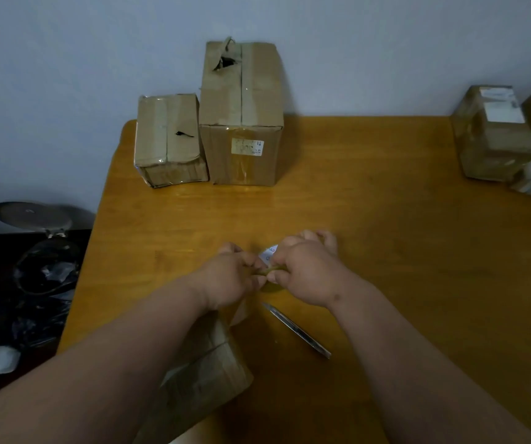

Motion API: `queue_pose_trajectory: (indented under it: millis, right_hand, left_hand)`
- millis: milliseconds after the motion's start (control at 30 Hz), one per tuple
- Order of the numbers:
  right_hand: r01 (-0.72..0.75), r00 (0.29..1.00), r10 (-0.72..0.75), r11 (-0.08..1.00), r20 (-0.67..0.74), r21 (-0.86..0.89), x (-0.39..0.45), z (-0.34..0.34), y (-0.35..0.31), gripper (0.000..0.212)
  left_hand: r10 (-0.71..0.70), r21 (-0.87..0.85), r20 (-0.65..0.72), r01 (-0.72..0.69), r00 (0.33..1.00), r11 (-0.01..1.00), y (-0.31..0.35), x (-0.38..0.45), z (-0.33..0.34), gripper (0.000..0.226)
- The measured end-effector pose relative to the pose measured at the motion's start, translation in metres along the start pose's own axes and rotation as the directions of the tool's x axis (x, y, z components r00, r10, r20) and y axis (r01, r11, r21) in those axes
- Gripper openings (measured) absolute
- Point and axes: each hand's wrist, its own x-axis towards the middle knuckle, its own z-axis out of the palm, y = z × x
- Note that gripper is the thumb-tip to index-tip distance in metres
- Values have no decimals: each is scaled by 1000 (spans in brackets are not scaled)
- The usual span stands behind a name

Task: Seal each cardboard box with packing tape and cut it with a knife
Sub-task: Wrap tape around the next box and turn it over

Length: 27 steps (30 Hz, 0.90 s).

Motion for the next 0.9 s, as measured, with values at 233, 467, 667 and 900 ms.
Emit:
queue_pose_trajectory:
  millis: [233,467,667,900]
  right_hand:
    - [20,987,20,968,-157,249,-9,16,3,32]
    - [-380,924,361,902,123,206,-42,67,21,41]
    - [-357,928,353,934,122,13,-59,109,12,22]
    - [-382,922,368,824,118,419,-71,72,24,11]
  left_hand:
    - [-23,-375,67,46,998,926,5,1,2,8]
    - [-96,-675,93,133,991,726,-4,-1,2,10]
    - [-161,-788,88,167,983,593,-11,-3,4,10]
    - [-241,-881,-9,106,970,462,-26,-12,7,15]
